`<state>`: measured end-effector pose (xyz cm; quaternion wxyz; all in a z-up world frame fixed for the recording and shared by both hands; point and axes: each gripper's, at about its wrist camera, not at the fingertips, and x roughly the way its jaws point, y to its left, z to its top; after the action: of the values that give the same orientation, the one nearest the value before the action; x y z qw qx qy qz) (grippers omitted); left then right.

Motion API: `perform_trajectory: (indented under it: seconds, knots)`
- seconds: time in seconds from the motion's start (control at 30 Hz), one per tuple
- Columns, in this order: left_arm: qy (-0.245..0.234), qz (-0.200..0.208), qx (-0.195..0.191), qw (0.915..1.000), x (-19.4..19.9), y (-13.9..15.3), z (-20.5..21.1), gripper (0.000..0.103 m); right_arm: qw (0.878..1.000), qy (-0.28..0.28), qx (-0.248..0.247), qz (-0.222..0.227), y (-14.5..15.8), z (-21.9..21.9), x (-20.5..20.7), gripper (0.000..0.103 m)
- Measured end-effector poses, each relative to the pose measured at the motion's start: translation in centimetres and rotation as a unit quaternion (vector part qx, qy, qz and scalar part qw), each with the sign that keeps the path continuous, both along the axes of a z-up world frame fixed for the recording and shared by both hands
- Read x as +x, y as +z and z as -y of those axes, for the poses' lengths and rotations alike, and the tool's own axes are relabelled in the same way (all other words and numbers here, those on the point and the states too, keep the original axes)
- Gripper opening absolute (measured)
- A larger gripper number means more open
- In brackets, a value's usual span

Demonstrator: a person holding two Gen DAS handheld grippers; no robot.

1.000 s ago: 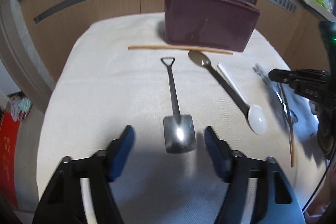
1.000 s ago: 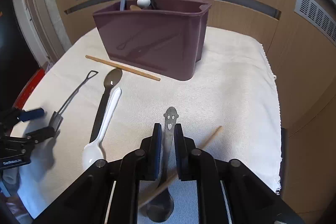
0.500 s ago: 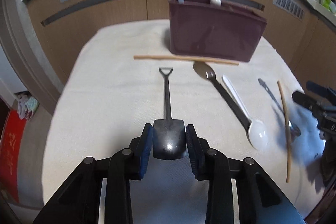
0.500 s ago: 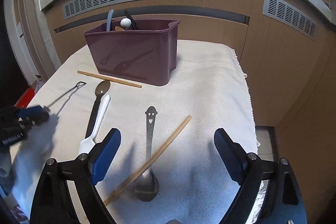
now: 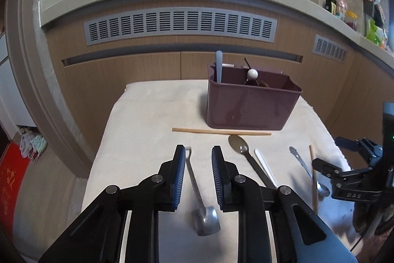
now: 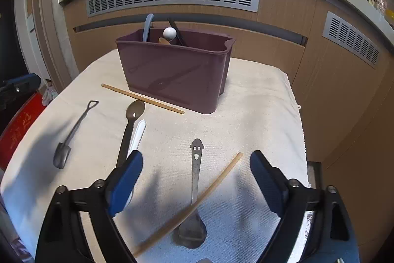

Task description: Organize utensils

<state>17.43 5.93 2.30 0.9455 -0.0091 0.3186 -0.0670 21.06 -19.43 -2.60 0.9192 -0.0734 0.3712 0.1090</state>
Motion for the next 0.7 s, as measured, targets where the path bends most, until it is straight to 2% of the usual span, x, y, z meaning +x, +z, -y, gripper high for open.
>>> perform_trajectory:
  seconds: [0.07,0.13,0.23,0.27,0.3,0.37,0.47,0.57,0.7]
  knots:
    - [0.0,-0.001,0.001,1.0,-0.1,0.1,-0.5,0.023,1.0,0.012,0.002,-0.021,-0.3,-0.6,0.7,0.061]
    - [0.002,-0.012,-0.003,0.9999,-0.1,-0.4,-1.3,0.023,0.999,0.025,0.01,-0.036,-0.5,-1.2,1.0,0.06]
    - [0.002,-0.05,-0.01,0.9987,0.2,-2.1,-2.4,0.026,0.998,0.048,0.001,-0.034,-0.6,-3.1,0.8,0.06]
    - [0.003,-0.065,-0.013,0.9978,0.3,-2.8,-2.7,0.031,0.998,0.058,-0.002,-0.033,-0.5,-4.0,0.8,0.058]
    - [0.004,-0.084,-0.016,0.9963,0.5,-3.8,-3.0,0.038,0.997,0.068,-0.003,-0.032,-0.5,-4.9,0.9,0.051]
    - [0.012,-0.104,-0.02,0.9943,0.7,-5.1,-3.3,0.045,0.995,0.095,0.001,-0.04,-0.4,-6.8,1.6,0.041]
    - [0.018,-0.114,-0.028,0.9929,0.7,-6.0,-3.4,0.048,0.992,0.113,-0.002,-0.056,-0.9,-9.0,3.5,0.041]
    - [0.019,-0.106,-0.031,0.9937,0.2,-6.0,-3.6,0.063,0.991,0.11,0.003,-0.081,-1.8,-10.4,6.4,0.041]
    - [0.02,-0.106,-0.039,0.9933,0.0,-6.5,-4.4,0.064,0.991,0.089,-0.012,-0.102,-3.2,-11.9,9.3,0.04]
